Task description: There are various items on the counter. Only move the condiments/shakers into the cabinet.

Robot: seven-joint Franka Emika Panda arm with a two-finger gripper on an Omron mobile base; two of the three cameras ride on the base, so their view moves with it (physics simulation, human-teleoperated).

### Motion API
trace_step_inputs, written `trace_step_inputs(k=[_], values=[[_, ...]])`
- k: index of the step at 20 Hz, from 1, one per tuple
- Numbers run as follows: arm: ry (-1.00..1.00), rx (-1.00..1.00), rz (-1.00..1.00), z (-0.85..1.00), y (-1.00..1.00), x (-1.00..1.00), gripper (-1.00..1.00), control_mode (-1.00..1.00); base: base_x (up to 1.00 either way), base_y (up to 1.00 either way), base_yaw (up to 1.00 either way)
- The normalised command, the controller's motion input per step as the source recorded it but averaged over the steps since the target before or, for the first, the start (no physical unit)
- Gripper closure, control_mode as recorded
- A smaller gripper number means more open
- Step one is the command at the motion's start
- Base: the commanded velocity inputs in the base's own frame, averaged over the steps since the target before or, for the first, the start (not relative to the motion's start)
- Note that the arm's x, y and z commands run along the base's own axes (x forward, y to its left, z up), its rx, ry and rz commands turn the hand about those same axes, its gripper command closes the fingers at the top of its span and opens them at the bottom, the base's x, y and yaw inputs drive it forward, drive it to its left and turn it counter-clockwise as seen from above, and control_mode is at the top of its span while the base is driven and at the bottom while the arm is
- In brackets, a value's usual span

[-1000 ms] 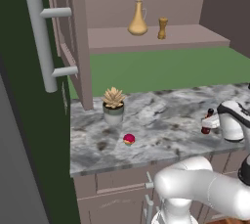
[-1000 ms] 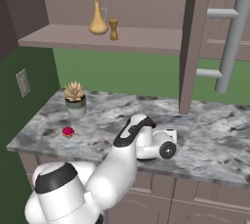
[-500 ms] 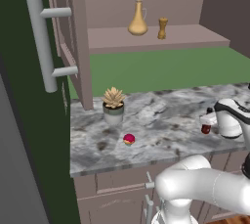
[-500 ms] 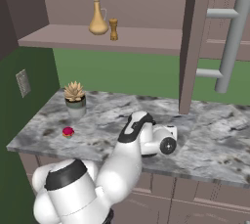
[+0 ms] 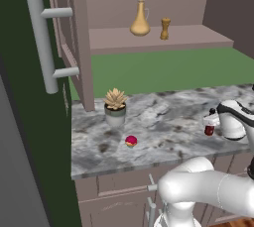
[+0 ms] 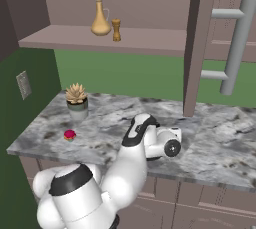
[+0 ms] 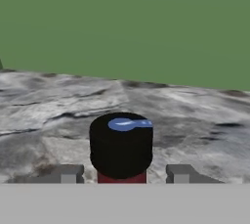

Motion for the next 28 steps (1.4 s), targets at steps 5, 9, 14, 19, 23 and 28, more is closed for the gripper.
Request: trace_step_inputs(k=[5,9,14,19,23,28], values=[[-0.1,0.0,0.0,0.24,0.0,-0.12,1.0,-1.0,0.0,0.0,0.0],[-0.23,0.0,0.0,0.88,0.01,-0.31,1.0,-1.0,0.0,0.0,0.0],[-0.18,-0.02,0.0,1.0,0.2,-0.27,1.0,-1.0,0.0,0.0,0.0],[-0.17,-0.07,0.0,1.0,0.41,-0.22,1.0,-1.0,0.0,0.0,0.0],[-0.17,-0.12,0.0,1.0,0.39,-0.03,1.0,-1.0,0.0,0.0,0.0],[-0.13,-0.15,0.0,1.0,0.32,0.0,1.0,-1.0,0.0,0.0,0.0]])
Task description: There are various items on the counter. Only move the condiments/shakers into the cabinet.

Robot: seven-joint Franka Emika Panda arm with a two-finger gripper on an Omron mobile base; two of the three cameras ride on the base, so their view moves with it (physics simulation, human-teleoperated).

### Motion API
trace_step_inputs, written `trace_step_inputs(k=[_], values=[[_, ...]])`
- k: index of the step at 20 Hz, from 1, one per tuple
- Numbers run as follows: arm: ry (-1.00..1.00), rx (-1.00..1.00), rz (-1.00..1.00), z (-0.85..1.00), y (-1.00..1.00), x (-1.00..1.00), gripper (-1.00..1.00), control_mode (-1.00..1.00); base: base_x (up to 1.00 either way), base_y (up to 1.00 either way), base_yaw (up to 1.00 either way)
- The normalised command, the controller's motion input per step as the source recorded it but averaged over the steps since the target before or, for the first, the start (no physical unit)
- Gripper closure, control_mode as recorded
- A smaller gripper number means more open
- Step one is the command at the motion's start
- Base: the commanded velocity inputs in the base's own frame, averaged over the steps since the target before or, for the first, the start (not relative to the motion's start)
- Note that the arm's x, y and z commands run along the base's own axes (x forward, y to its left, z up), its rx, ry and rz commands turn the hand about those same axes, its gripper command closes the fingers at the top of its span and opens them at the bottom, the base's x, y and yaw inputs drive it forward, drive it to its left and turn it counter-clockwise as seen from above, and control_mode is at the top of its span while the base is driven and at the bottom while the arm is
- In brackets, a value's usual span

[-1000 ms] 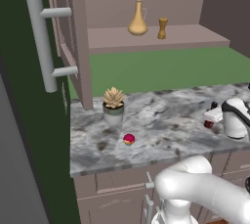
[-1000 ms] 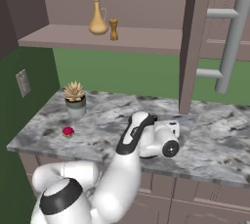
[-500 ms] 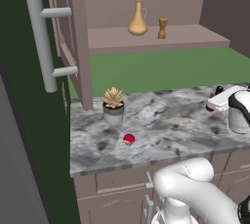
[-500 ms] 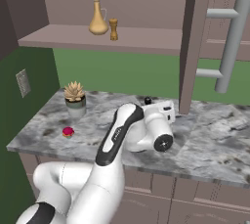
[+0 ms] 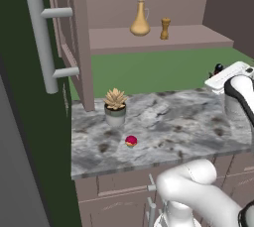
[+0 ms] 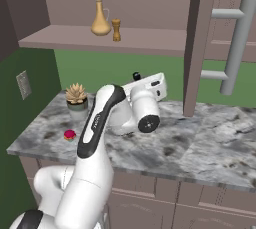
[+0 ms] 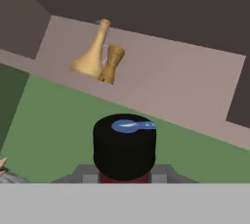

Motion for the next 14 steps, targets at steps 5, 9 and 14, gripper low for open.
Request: trace_step_inputs(k=[5,9,14], values=[[-0.1,-0.13,-0.01,1.0,0.19,0.0,1.0,-1.0,0.0,0.0,0.0],[0.0,-0.03,-0.03,1.0,0.09,0.18,1.0,-1.0,0.0,0.0,0.0],[0.03,0.01,-0.02,0.99,0.0,0.31,1.0,-1.0,0.0,0.0,0.0]])
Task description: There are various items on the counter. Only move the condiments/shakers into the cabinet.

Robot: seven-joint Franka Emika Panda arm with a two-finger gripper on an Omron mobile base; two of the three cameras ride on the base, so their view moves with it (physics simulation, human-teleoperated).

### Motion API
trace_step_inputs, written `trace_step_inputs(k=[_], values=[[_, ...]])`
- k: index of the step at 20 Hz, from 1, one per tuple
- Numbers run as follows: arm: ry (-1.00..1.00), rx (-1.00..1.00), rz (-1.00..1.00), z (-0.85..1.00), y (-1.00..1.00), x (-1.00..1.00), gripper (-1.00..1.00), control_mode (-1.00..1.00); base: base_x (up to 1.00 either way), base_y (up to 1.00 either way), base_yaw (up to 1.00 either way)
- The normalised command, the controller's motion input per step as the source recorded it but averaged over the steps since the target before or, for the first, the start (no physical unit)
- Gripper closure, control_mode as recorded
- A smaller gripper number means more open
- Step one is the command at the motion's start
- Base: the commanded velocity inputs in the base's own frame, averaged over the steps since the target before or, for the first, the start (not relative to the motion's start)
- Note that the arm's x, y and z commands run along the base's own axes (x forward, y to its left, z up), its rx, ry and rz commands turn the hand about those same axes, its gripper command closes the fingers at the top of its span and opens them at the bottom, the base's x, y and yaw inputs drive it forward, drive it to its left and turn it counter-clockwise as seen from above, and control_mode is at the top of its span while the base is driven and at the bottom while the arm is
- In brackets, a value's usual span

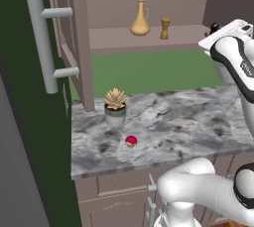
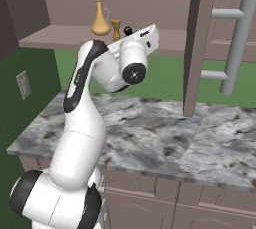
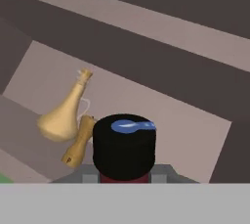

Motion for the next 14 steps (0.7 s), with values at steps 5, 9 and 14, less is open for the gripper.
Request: trace_step_inputs(k=[5,9,14], values=[[0.23,0.01,-0.01,0.64,0.0,0.57,1.0,-1.0,0.0,0.0,0.0],[0.22,0.05,0.0,0.03,-0.03,0.39,1.0,-1.0,0.0,0.0,0.0],[0.13,0.19,0.0,0.0,-0.13,0.18,1.0,-1.0,0.0,0.0,0.0]])
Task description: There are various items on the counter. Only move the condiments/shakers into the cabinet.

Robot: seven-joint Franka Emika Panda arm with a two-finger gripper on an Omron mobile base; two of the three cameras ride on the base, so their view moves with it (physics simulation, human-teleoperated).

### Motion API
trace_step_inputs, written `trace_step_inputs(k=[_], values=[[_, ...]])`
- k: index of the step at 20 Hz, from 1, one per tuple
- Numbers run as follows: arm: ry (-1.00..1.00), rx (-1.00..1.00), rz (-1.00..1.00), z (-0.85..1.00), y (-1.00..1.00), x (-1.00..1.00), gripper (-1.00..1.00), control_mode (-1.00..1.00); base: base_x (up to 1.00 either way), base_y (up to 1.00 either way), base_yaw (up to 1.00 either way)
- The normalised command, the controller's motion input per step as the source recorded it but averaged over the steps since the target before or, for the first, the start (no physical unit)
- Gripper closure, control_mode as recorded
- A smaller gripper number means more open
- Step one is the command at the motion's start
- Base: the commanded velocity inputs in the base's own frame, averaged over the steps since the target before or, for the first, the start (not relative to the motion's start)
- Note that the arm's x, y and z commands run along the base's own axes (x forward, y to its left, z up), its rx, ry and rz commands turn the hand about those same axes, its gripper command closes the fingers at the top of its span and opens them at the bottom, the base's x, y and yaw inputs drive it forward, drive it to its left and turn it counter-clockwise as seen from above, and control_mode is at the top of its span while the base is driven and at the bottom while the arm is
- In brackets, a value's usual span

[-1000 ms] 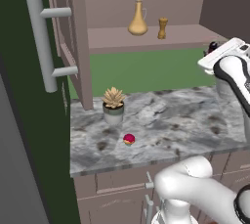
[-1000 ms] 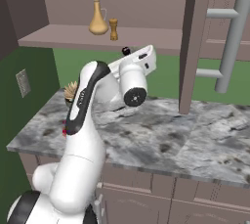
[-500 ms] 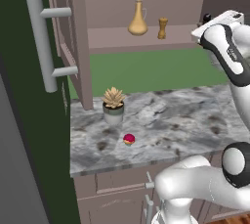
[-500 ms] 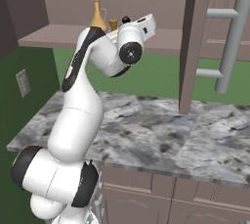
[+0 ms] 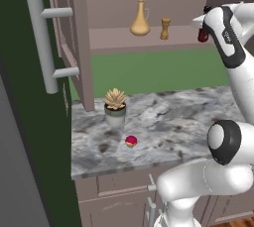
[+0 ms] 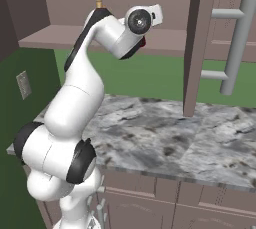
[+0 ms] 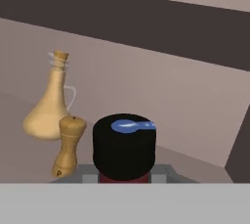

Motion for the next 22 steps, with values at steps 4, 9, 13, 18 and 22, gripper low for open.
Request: trace_step_inputs(k=[4,9,13,18,22], values=[[0.0,0.04,0.0,0.0,0.0,0.02,1.0,-1.0,0.0,0.0,0.0],[0.0,0.01,0.0,-0.04,0.0,0.16,1.0,-1.0,0.0,0.0,0.0],[0.0,0.01,0.0,-0.04,0.0,0.37,1.0,-1.0,0.0,0.0,0.0],[0.0,0.01,0.0,-0.04,0.0,0.64,1.0,-1.0,0.0,0.0,0.0],[0.0,0.04,0.0,-0.07,0.0,0.62,1.0,-1.0,0.0,0.0,0.0]])
